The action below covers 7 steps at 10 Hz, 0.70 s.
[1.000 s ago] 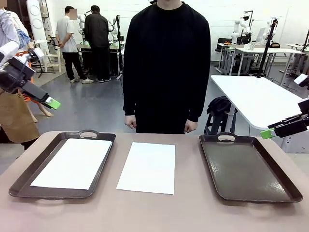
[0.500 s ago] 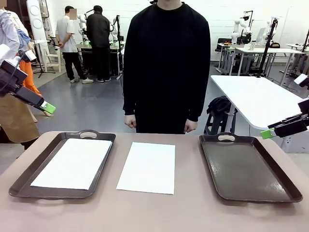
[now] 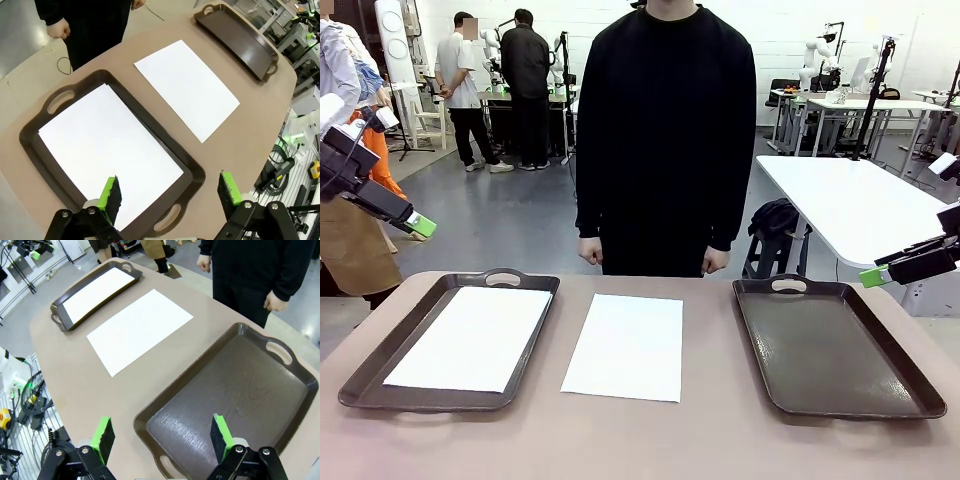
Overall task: Sort the A4 documents.
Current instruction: Receive the A4 Paper.
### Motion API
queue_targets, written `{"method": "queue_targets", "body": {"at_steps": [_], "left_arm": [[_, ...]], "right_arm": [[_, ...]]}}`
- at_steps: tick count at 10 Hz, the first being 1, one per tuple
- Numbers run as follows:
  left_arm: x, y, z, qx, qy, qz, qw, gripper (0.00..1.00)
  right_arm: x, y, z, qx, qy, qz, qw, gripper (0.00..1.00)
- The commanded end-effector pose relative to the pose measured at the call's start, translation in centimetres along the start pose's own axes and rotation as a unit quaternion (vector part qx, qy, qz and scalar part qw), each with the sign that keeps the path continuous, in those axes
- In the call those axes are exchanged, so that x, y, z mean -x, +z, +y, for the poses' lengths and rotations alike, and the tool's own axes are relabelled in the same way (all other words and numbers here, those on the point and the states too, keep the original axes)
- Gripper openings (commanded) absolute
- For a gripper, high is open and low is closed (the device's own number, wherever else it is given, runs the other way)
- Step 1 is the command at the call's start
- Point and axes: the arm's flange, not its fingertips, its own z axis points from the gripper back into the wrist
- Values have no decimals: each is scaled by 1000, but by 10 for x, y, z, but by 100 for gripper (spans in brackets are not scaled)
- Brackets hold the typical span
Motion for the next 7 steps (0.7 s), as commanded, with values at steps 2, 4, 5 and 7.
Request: {"method": "queue_targets", "body": {"at_steps": [2,4,5,7], "left_arm": [[0,-1,-1,0,-9,1,1000,100],[0,-1,-1,0,-9,1,1000,100],[0,-1,-1,0,-9,1,1000,100],[0,-1,-1,0,-9,1,1000,100]], "right_arm": [[-1,-2,-3,-9,5,-10,1000,100],[-1,-2,-3,-9,5,-10,1000,100],[-1,-2,-3,-9,5,-10,1000,100],[-1,-2,-3,-9,5,-10,1000,100]]}}
